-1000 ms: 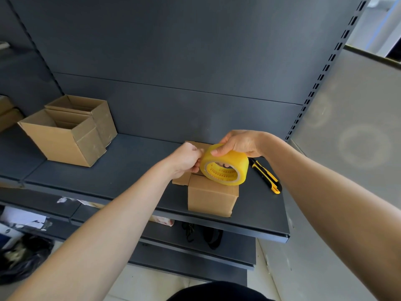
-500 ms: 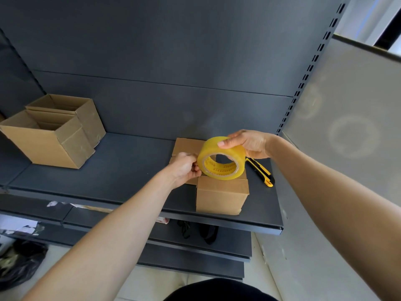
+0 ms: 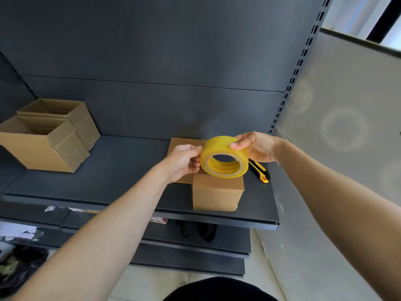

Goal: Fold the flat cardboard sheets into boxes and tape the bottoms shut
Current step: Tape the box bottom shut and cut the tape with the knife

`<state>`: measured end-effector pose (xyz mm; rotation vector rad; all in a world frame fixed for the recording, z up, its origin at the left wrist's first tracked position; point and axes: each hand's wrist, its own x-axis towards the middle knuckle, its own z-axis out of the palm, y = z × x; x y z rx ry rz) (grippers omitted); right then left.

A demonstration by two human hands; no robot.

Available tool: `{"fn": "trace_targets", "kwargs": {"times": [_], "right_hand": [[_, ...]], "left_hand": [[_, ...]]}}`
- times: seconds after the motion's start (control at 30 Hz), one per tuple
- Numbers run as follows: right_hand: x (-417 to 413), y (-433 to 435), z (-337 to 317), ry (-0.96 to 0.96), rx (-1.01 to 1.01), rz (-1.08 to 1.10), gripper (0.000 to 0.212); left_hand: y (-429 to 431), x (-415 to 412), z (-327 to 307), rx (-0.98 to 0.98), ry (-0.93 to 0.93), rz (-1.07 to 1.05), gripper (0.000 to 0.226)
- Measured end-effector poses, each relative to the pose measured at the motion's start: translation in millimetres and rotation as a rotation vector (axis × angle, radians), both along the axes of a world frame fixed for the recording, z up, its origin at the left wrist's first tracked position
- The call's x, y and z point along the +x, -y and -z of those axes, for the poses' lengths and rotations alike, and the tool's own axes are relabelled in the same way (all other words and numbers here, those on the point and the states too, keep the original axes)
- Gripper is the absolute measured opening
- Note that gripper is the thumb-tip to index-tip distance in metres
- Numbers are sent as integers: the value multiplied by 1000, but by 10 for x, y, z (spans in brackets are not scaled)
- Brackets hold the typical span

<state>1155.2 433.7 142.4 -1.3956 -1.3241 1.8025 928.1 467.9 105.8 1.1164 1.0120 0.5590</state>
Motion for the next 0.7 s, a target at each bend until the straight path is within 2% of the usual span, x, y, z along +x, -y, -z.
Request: {"fn": "trace_targets", "kwargs": {"times": [0.1, 0.23, 0.47, 0.63, 0.7], "right_hand": [[12, 9, 4, 6, 14, 1, 19], [35, 40, 36, -8, 20, 15, 22], [33, 36, 15, -3, 24, 86, 38], [-9, 22, -50, 98, 64, 77, 42], [-19, 28, -38, 115, 74, 101, 39]], "left_hand": [[9, 12, -23, -60, -78, 59, 35], [10, 44, -69, -34, 18, 25, 29], [73, 140, -67, -102, 118, -67, 33], [66, 154, -154, 58, 21, -90, 36], [37, 173, -256, 126, 61, -96, 35]]}}
